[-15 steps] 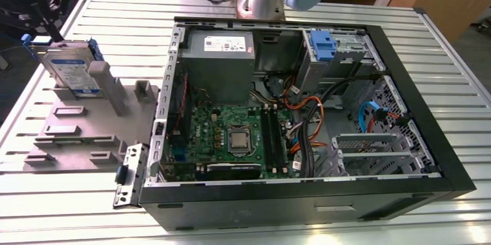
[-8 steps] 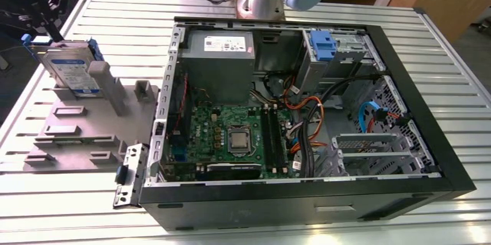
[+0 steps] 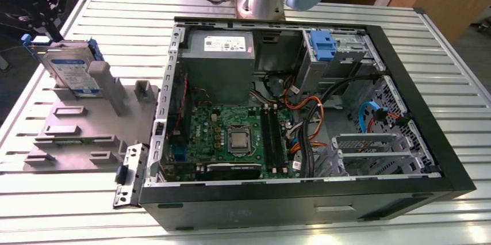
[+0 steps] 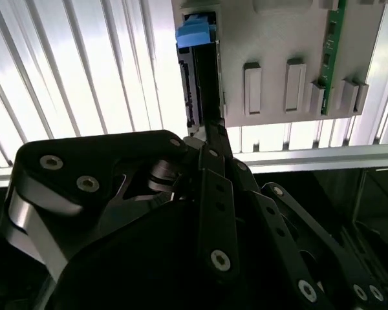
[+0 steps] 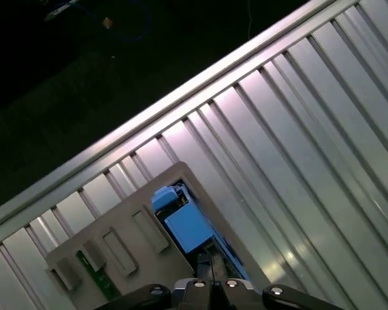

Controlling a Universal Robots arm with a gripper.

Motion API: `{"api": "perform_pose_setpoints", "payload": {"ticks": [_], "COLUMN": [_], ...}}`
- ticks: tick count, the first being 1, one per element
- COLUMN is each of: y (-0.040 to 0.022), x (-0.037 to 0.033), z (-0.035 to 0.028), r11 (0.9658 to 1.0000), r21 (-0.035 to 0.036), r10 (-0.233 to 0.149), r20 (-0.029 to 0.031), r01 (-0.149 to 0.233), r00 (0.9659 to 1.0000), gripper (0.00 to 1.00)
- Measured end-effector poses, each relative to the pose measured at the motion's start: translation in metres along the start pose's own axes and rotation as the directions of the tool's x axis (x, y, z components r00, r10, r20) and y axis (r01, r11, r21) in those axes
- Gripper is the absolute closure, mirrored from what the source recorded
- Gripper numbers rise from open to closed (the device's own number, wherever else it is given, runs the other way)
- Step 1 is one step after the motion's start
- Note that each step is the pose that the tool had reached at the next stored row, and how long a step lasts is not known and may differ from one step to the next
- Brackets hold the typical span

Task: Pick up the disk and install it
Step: 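Pick up the disk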

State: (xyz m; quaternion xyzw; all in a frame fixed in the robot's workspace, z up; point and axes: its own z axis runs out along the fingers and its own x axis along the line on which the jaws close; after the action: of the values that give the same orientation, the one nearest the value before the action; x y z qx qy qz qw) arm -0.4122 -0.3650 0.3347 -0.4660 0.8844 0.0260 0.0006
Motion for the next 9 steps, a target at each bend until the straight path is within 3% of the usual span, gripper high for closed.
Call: {"api": "perform_pose_setpoints", "payload": {"ticks": [4,9], "y": [0.0000,-0.0001], "x": [0.0000,-0.0001], "z": [0.0001,0.0002], "r11": [0.9983,0.9918], "r21": [-0.0016,-0.0038], "r10": [-0.058,-0.128], "r20": [-0.0025,-0.0052], "r01": [0.058,0.128], "r00": [0.9983,0.9917], "gripper": [0.89,0.89]}}
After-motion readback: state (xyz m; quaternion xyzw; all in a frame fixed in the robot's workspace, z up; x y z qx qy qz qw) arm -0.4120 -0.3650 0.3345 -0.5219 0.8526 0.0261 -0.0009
